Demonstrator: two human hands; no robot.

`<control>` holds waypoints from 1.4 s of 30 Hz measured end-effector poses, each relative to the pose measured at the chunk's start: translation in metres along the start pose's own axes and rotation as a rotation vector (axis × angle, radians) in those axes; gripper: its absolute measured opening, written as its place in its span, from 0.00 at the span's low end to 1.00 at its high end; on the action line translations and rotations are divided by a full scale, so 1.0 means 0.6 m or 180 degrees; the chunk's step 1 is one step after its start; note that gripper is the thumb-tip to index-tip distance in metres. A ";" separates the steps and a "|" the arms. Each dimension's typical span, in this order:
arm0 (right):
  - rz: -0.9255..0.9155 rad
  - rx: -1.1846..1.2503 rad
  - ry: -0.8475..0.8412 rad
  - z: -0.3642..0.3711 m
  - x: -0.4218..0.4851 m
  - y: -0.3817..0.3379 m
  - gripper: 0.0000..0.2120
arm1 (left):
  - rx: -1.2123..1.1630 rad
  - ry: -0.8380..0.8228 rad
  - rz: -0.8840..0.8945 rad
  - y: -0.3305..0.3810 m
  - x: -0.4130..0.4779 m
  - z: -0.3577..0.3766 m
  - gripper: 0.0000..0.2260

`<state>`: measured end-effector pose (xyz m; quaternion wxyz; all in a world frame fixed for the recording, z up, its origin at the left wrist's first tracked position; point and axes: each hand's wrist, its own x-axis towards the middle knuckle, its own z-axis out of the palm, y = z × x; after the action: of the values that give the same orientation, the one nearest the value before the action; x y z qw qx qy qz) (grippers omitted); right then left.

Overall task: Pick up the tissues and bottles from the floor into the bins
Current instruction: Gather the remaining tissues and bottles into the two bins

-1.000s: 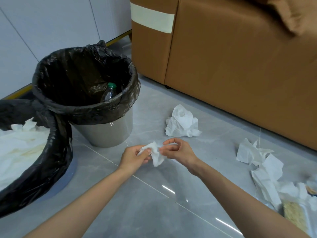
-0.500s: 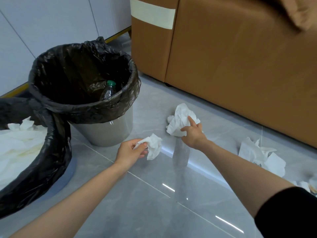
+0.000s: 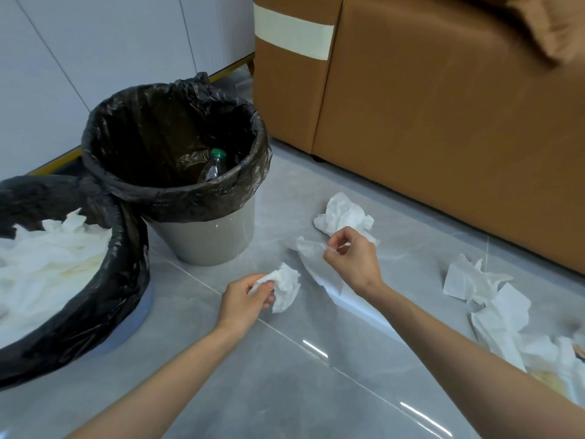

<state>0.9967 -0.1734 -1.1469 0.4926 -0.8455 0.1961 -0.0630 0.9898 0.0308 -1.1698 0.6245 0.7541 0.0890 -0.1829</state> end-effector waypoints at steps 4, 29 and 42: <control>0.0117 -0.0235 -0.0647 0.016 -0.023 0.016 0.10 | 0.0124 0.0149 -0.0184 -0.029 -0.016 -0.025 0.12; -0.1108 -0.2964 -0.2528 0.103 -0.077 0.063 0.30 | 0.0475 0.0399 -0.0444 -0.085 -0.018 -0.096 0.12; 0.1658 0.0711 -0.1174 0.118 -0.081 0.044 0.16 | 0.0901 0.0287 -0.0226 -0.098 -0.018 -0.106 0.10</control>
<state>0.9661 -0.1085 -1.2014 0.6090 -0.7049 0.3050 0.1978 0.9688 0.1055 -1.2092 0.5004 0.8384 0.1169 -0.1815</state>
